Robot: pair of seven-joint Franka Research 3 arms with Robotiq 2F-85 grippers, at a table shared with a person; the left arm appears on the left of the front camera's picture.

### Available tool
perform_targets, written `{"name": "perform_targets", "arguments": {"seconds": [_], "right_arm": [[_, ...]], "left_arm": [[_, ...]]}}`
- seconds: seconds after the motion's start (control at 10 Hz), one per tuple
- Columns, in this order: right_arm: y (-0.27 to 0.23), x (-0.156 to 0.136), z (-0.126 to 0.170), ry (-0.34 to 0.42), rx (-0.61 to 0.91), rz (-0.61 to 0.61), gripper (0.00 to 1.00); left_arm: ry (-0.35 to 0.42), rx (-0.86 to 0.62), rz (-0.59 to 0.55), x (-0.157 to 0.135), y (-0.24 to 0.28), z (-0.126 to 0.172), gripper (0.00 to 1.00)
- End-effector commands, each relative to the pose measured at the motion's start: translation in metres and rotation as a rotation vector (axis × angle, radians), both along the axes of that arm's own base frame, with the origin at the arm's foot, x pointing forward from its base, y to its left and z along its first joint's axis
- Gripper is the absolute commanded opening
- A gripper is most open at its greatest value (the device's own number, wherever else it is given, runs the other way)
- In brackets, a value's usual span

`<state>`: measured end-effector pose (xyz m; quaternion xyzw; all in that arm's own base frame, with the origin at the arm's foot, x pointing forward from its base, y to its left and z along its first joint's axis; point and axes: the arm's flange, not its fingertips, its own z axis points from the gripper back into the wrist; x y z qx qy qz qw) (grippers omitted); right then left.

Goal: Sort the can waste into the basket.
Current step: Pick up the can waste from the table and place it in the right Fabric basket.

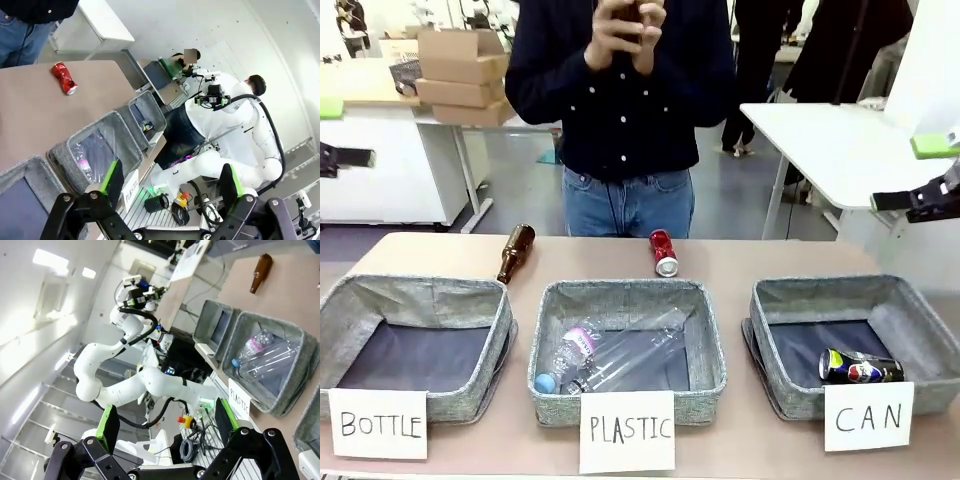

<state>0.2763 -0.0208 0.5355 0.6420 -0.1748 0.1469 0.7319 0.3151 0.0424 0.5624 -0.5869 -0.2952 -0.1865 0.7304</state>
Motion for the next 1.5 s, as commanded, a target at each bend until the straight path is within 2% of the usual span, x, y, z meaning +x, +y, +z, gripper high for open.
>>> {"name": "perform_targets", "arguments": {"seconds": [0.0,0.7,0.8,0.9,1.1,1.3,1.4], "right_arm": [[0.000,-0.004,0.001,0.003,-0.001,0.014,1.00],[0.000,0.000,0.000,0.000,-0.002,0.001,1.00],[0.017,0.001,0.005,0.012,-0.150,-0.064,1.00],[0.054,0.026,0.011,0.014,-0.299,-0.050,1.00],[0.127,0.086,0.004,0.084,-0.572,-0.040,1.00],[0.182,0.138,-0.012,0.087,-0.823,-0.114,1.00],[0.203,0.151,-0.018,0.050,-0.916,-0.145,1.00]], "left_arm": [[0.010,-0.030,0.001,-0.001,0.002,0.000,1.00],[0.010,-0.030,0.001,-0.001,0.002,0.000,1.00],[0.010,-0.030,0.001,-0.001,0.002,0.000,1.00],[0.010,-0.030,0.001,-0.001,0.002,0.000,1.00],[0.010,-0.030,0.001,-0.001,0.002,0.000,1.00],[0.010,-0.030,0.001,-0.001,0.002,0.000,1.00],[0.010,-0.030,0.001,-0.001,0.002,0.000,1.00]]}}
